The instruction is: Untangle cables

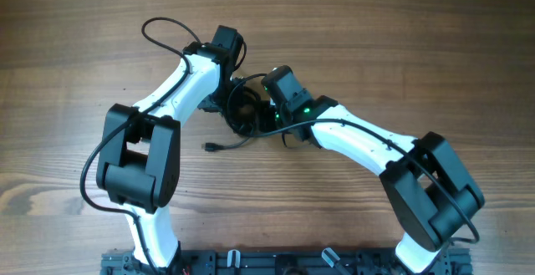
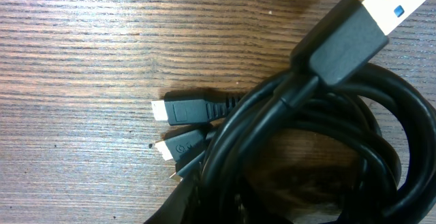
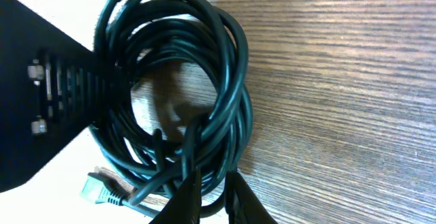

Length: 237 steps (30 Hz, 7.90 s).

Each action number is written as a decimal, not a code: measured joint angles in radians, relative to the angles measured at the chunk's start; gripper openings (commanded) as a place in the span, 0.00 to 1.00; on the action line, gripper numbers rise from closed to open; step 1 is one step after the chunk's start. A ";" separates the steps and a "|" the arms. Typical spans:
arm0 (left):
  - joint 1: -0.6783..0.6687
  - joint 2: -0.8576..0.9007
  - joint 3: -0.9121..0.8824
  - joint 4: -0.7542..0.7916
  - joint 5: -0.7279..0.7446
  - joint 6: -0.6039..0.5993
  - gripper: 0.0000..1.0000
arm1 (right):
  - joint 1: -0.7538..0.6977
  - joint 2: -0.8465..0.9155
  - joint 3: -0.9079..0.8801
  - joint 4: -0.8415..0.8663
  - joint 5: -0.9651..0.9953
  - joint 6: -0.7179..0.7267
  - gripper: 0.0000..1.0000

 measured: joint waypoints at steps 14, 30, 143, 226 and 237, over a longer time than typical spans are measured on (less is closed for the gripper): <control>0.006 0.001 0.000 -0.003 -0.026 0.006 0.16 | 0.030 0.055 -0.002 0.069 -0.047 0.011 0.15; 0.006 0.001 0.000 -0.008 -0.026 0.007 0.16 | -0.006 0.056 -0.005 0.066 -0.079 0.006 0.14; 0.006 0.004 0.000 -0.010 -0.037 0.014 0.17 | 0.043 0.055 -0.009 0.126 -0.035 0.008 0.16; 0.002 0.013 0.019 0.017 -0.008 0.026 0.06 | -0.333 -0.296 -0.018 -0.030 -0.287 -0.050 0.11; 0.002 0.013 0.018 0.017 -0.039 0.040 0.06 | -0.281 -0.285 -0.018 -0.163 -0.298 -0.040 0.39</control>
